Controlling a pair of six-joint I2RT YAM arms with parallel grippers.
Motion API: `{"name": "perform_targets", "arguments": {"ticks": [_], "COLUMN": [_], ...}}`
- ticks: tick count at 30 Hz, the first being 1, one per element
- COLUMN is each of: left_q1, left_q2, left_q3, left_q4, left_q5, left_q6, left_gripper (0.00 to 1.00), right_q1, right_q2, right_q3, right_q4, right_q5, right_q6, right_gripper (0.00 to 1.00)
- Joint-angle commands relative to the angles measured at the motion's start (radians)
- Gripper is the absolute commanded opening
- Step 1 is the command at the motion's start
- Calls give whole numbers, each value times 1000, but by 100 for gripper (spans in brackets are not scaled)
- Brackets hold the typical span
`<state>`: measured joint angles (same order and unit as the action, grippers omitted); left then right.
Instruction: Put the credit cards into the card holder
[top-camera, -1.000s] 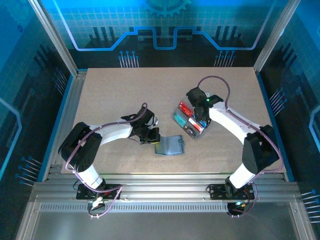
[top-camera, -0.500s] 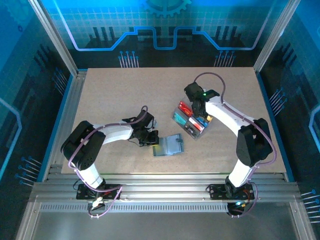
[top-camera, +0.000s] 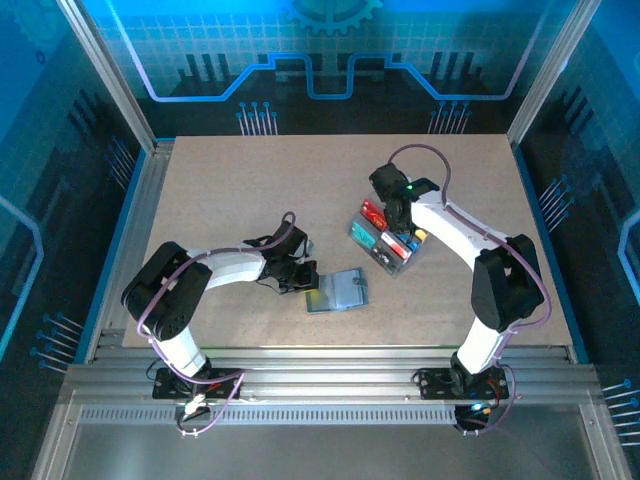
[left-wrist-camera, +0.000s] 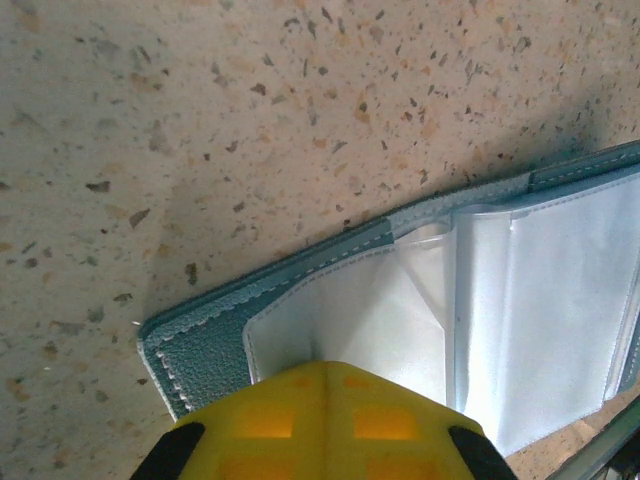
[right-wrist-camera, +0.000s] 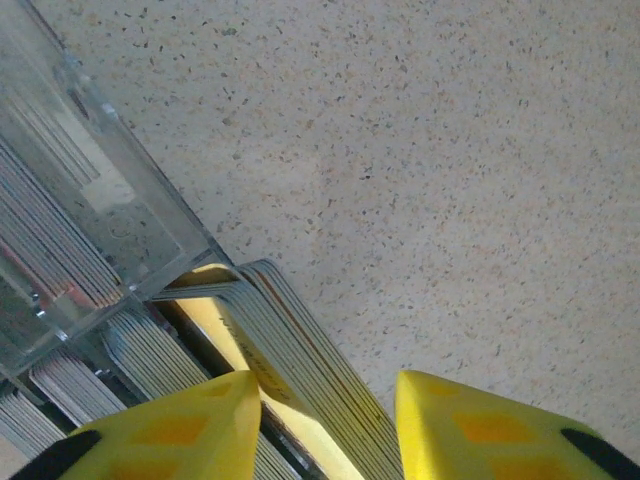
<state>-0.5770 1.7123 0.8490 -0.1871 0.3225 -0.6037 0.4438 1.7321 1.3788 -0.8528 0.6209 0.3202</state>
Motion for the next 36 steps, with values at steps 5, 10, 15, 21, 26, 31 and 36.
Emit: {"name": "perform_targets", "arguments": {"ticks": [5, 10, 15, 21, 26, 31, 36], "left_q1": [-2, -2, -2, -2, -2, -2, -2], "left_q2": [15, 19, 23, 28, 29, 33, 31], "left_q3": [-25, -28, -27, -29, -30, -30, -32], "left_q4": [11, 18, 21, 26, 26, 30, 32], "left_q5": [12, 14, 16, 16, 16, 17, 18], "left_q6": [-28, -32, -32, -35, -37, -38, -39], "left_gripper": [0, 0, 0, 0, 0, 0, 0], "right_q1": [-25, -24, -24, -24, -22, -19, -13], "right_q2": [-43, -48, -52, -57, -71, -73, -74], "right_q3": [2, 8, 14, 19, 22, 29, 44], "right_q4": [-20, -29, -38, -46, -50, -58, -67], "right_q5": [33, 36, 37, 33, 24, -7, -53], "right_q6": [8, 8, 6, 5, -2, -15, -32], "right_gripper": [31, 27, 24, 20, 15, 12, 9]}}
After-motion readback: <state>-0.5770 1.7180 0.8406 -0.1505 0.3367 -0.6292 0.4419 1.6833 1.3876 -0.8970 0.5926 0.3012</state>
